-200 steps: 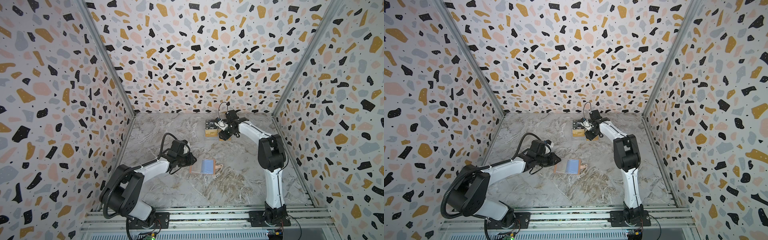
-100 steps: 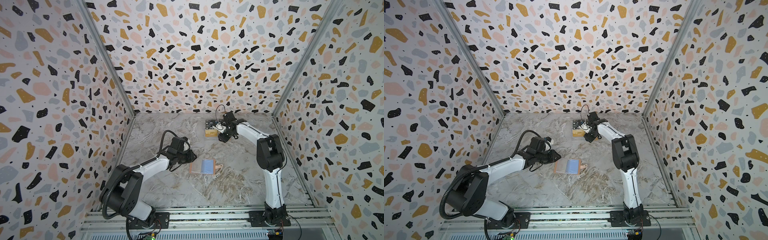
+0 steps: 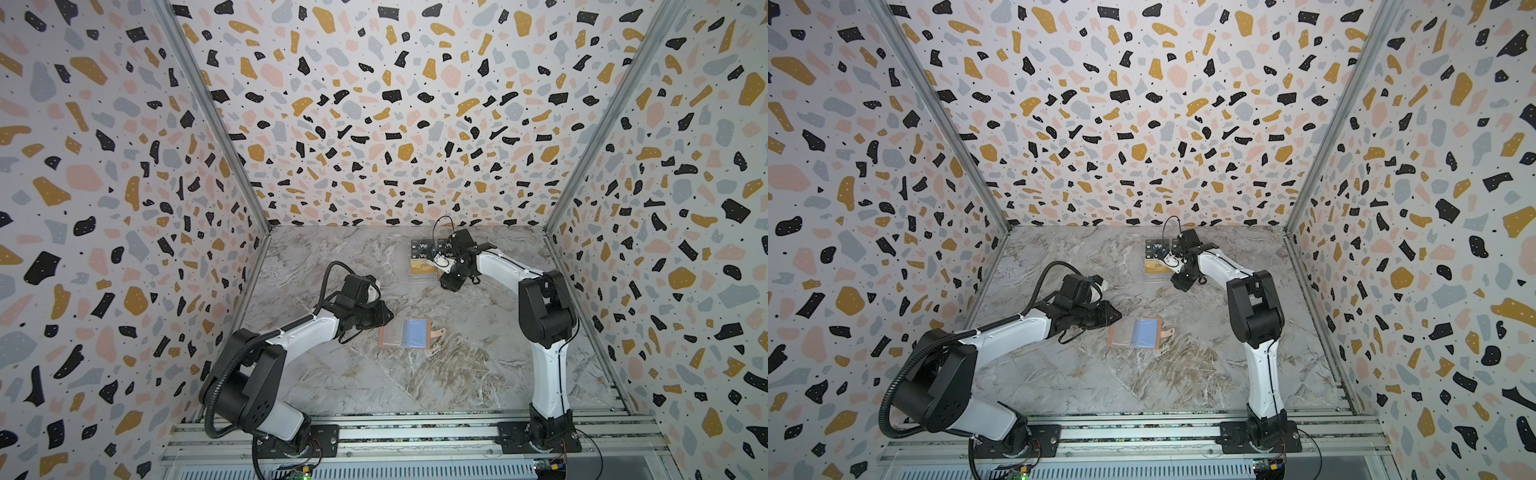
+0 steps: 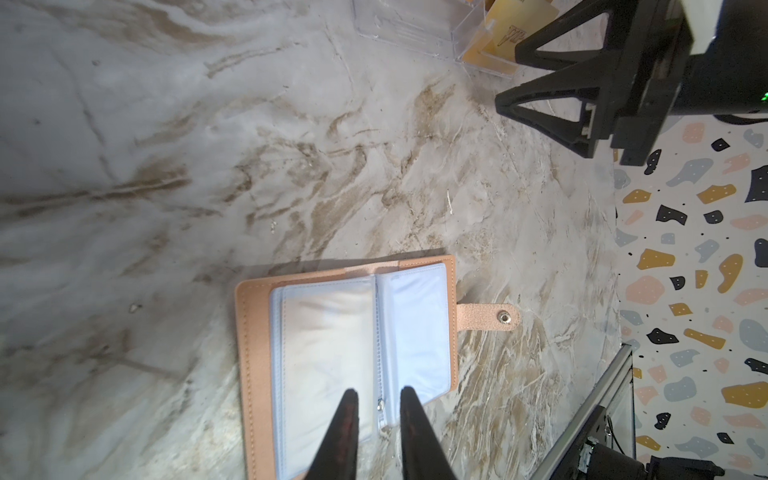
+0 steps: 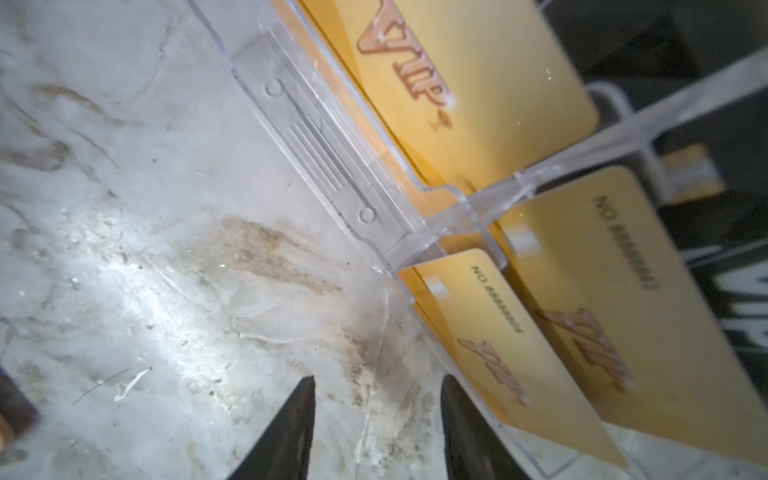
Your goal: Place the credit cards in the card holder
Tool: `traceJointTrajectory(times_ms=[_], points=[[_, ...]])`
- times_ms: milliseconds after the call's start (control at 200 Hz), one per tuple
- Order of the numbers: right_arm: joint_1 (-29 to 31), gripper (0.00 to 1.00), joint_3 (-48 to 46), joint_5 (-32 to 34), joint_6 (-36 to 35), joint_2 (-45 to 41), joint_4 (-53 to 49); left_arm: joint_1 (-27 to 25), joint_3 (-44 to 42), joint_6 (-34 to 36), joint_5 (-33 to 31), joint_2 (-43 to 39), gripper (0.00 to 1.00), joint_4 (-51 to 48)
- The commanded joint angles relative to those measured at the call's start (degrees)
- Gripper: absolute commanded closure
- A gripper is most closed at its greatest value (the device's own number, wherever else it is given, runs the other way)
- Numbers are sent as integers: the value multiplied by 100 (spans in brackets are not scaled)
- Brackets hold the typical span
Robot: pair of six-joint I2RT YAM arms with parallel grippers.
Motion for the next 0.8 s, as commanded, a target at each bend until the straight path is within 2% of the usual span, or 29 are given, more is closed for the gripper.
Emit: traceJointTrajectory(times_ms=[0, 250, 626, 796], points=[[33, 51, 44, -99, -154, -311, -17, 31, 144, 123, -17, -53, 78, -56], [85, 52, 165, -30, -288, -443, 167, 31, 162, 178, -10, -45, 78, -113], [25, 51, 1143, 170, -486, 209, -363, 31, 170, 243, 22, -39, 78, -193], [-3, 52, 1143, 135, -543, 294, -362, 40, 188, 262, 35, 12, 78, -211]])
